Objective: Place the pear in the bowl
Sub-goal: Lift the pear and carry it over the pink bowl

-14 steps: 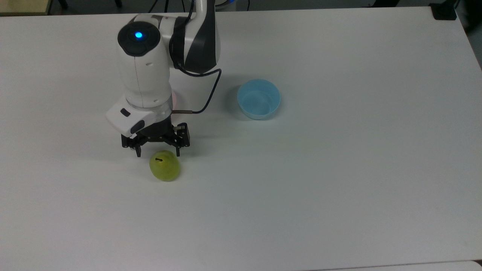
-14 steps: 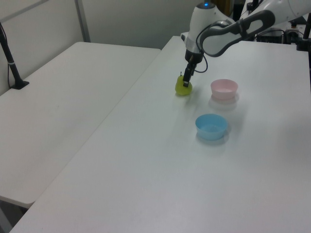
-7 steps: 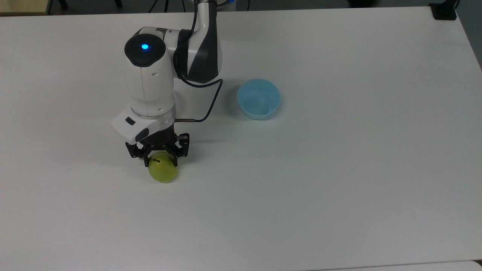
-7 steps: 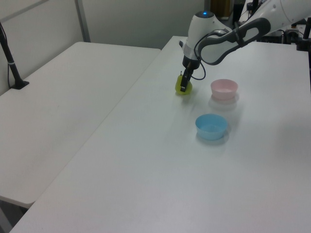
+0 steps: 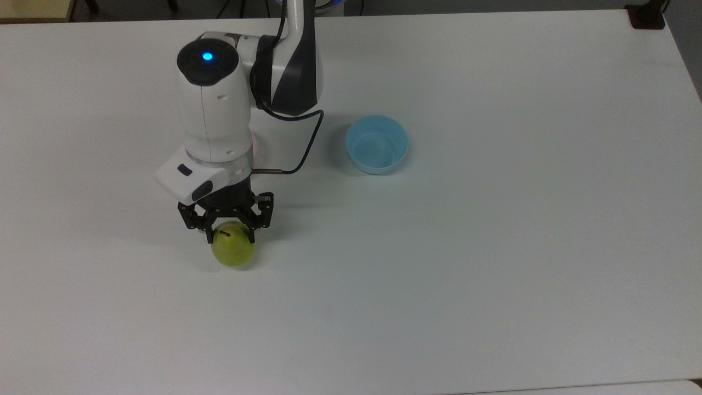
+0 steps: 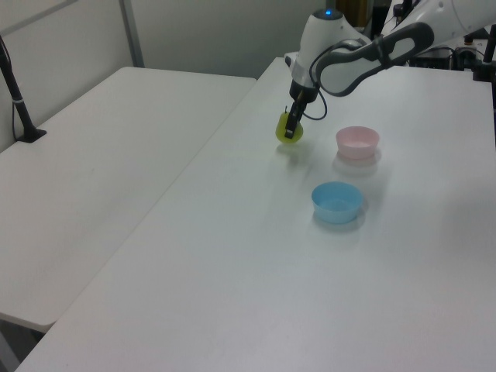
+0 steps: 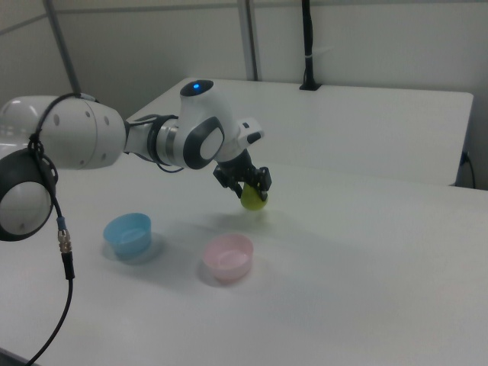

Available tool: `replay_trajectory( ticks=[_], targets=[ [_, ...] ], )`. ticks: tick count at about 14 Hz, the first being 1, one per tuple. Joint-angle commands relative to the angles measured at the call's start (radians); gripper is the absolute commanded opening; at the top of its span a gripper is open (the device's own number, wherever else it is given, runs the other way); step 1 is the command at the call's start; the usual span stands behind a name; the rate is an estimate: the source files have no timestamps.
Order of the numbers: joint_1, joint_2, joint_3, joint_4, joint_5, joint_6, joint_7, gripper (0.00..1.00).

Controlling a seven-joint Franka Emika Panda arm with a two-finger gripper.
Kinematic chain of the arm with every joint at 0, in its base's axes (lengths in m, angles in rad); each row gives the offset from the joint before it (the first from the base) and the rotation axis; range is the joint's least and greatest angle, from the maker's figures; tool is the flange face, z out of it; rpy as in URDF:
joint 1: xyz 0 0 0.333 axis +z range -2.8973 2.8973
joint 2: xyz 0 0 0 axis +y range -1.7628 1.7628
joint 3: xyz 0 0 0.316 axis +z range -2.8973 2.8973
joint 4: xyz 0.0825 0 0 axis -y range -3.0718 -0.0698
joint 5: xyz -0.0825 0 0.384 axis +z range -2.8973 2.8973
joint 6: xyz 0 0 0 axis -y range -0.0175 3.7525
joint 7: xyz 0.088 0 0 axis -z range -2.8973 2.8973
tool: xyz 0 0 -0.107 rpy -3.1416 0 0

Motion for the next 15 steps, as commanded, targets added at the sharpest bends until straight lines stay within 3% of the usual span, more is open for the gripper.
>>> replay_trajectory(
  ticks=[1,9,12,15],
  targets=[
    [-0.001,-0.140,-0.004,-0.121,-0.008,-0.003,-0.007,0.35],
    [-0.040,-0.442,-0.004,-0.451,-0.008,-0.005,-0.013,0.35],
    [-0.067,-0.505,-0.004,-0.537,-0.010,-0.020,-0.023,0.35],
    [-0.076,-0.509,-0.004,-0.584,-0.010,-0.026,-0.054,0.36]
  ],
)
